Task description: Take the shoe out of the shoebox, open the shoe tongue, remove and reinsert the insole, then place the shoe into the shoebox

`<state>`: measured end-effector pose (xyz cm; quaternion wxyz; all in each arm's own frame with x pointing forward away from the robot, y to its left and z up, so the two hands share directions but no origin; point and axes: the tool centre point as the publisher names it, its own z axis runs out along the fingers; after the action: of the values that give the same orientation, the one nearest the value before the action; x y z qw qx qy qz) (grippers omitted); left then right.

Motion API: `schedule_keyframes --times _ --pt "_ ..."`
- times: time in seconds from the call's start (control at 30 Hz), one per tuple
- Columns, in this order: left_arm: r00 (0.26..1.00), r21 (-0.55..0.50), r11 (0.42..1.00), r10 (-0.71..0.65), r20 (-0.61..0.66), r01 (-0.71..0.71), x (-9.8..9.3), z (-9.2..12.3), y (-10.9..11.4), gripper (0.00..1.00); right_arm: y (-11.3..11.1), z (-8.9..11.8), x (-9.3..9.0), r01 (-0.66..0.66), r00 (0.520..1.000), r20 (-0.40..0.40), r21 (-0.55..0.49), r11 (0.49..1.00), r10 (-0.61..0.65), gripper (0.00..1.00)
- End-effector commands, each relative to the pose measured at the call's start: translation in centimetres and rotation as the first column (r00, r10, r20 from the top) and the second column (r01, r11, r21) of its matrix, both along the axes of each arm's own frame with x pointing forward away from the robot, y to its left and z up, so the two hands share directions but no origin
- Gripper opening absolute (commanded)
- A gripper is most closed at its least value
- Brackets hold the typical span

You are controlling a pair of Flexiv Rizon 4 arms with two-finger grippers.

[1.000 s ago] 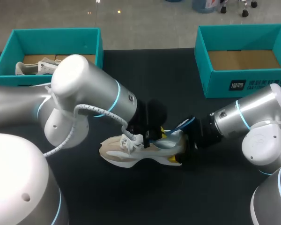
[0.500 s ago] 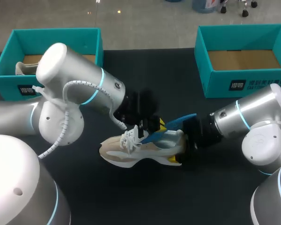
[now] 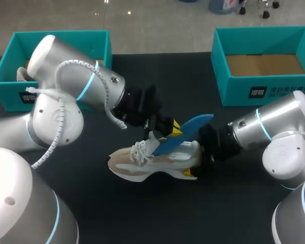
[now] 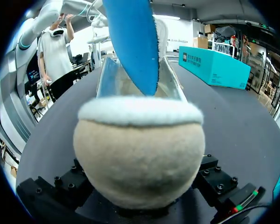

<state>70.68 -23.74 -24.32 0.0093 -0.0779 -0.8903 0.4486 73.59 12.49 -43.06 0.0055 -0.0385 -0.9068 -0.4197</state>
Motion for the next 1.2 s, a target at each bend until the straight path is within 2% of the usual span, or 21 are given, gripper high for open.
schedule_keyframes --times 0.03,0.67,0.7,0.83,1.0,1.2 --pt "1.000 0.009 1.000 -0.007 -0.005 0.007 -0.6 0.8 0.5 0.00 0.1 -0.6 -0.1 0.001 1.000 0.000 -0.004 1.000 -0.001 0.00" --pt "1.000 0.030 1.000 -0.010 -0.002 0.010 -0.7 0.9 0.4 0.00 0.1 -0.6 -0.1 0.001 1.000 0.000 -0.004 1.000 -0.001 0.00" --pt "0.999 0.022 1.000 0.006 -0.042 -0.005 -0.4 1.1 0.7 0.00 0.1 -0.6 -0.1 0.001 1.000 0.000 -0.004 1.000 -0.001 0.00" --pt "0.984 0.032 0.998 0.057 -0.170 -0.052 0.3 3.1 1.4 0.00 0.1 -0.6 -0.1 0.001 1.000 0.000 -0.004 1.000 -0.001 0.00" --pt "0.964 0.039 0.996 0.083 -0.253 -0.075 0.5 5.4 1.7 0.00 0.1 -0.6 -0.1 0.001 1.000 0.000 -0.004 1.000 -0.001 0.00" --pt "0.928 -0.036 0.995 0.075 -0.364 -0.094 0.9 7.4 2.0 0.00 0.1 -0.6 -0.1 0.001 1.000 0.000 -0.004 1.000 -0.001 0.00"
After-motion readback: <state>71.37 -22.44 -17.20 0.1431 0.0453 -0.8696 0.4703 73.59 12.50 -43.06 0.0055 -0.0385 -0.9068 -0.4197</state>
